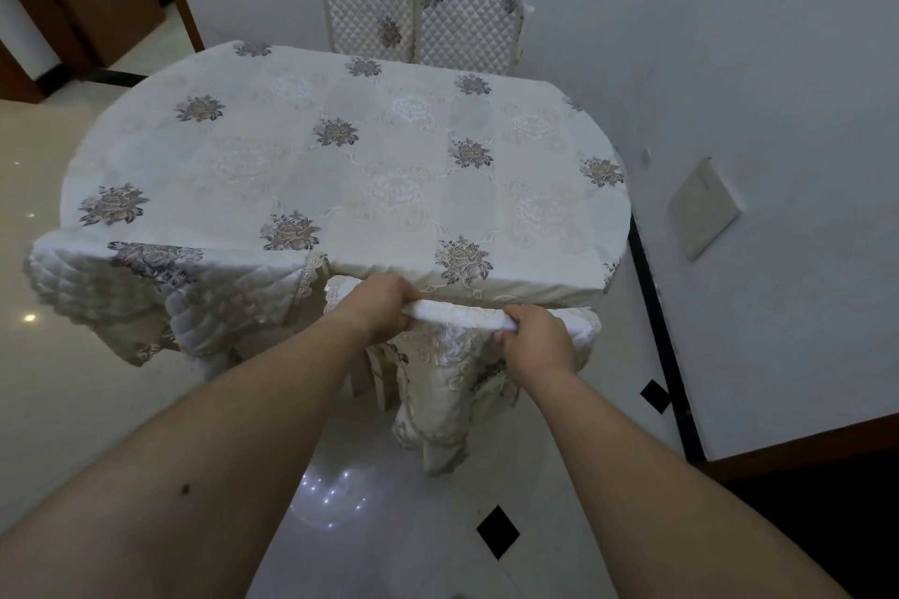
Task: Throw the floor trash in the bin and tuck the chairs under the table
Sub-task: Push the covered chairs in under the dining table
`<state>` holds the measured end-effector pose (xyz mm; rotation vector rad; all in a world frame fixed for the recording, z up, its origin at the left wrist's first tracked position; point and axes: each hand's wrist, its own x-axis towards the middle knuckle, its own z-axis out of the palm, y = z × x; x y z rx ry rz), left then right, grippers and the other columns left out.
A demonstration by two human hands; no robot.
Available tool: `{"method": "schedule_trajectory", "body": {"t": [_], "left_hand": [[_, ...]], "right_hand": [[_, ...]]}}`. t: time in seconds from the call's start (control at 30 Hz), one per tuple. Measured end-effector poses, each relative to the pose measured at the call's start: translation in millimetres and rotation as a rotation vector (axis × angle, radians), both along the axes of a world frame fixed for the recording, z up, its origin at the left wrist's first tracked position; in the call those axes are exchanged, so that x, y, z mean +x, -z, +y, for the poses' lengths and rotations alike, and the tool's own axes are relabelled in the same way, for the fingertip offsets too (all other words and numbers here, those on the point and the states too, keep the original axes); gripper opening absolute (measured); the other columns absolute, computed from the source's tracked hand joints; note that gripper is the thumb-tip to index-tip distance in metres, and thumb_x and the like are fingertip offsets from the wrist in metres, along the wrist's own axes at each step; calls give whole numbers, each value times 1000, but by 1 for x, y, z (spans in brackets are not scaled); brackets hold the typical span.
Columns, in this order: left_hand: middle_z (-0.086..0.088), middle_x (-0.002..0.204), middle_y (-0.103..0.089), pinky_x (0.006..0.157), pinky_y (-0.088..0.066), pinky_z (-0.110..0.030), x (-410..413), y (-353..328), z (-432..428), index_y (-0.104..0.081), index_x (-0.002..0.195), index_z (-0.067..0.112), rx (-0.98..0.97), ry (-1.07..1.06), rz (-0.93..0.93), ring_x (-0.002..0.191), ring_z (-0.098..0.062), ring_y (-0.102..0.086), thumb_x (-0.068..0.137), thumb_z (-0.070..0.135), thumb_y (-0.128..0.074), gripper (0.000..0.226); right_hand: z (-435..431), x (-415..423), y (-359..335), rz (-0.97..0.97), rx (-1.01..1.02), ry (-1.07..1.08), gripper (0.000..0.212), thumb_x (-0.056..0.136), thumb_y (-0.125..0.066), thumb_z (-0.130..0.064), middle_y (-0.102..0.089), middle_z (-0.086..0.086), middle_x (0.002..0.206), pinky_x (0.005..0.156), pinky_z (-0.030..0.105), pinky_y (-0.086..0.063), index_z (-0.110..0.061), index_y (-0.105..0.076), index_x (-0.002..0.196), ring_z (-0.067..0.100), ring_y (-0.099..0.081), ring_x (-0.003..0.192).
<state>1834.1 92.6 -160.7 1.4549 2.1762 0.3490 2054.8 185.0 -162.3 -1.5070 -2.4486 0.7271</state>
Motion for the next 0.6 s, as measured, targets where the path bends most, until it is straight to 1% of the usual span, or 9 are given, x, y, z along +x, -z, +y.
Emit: {"method": "schedule_trajectory", "body": {"t": [0.07, 0.17, 0.23, 0.33, 0.47, 0.6], "left_hand": [[-1, 83, -72, 64, -40, -28, -5, 2, 6, -77, 97, 26, 10, -6, -9, 80, -22, -64, 78, 12, -76, 23], [-1, 88, -74, 68, -46, -29, -11, 3, 14, -78, 102, 27, 15, -9, 4, 84, -23, -65, 78, 13, -75, 27], [-1, 90, -74, 73, -50, -32, -15, 3, 21, -78, 103, 26, 29, -3, 8, 87, -23, -65, 78, 12, -75, 28], [-2, 94, -75, 78, -52, -36, -20, 3, 30, -78, 104, 23, 54, 6, 6, 90, -24, -64, 79, 10, -74, 28], [-1, 93, -73, 75, -50, -33, -25, 5, 41, -77, 104, 23, 50, 14, -8, 89, -23, -64, 78, 10, -73, 29], [2, 86, -70, 67, -41, -29, -23, 4, 46, -77, 100, 23, 41, 23, -24, 84, -21, -62, 78, 11, -74, 26]], "right_hand": [[4, -5, -1, 7, -6, 11, 22, 84, -66, -18, -71, 3, 102, 80, 33, -51, -17, -72, 105, 29, -64, 101], [12, -11, 2, 25, -6, 33, 24, 82, -63, -18, -72, 2, 97, 77, 34, -53, -19, -72, 104, 29, -65, 95], [18, -15, 2, 28, -11, 46, 21, 84, -63, -17, -72, 3, 96, 74, 32, -50, -20, -73, 102, 29, -65, 94], [28, -22, 1, 22, -29, 65, 15, 84, -64, -18, -72, 2, 91, 68, 28, -41, -22, -72, 96, 29, -65, 89], [40, -27, 1, 22, -28, 87, 17, 83, -64, -17, -74, 3, 93, 69, 27, -40, -22, -74, 97, 28, -65, 89], [46, -26, -2, 8, -31, 84, 14, 84, -63, -13, -72, 2, 87, 67, 27, -39, -20, -72, 91, 27, -63, 82]]}}
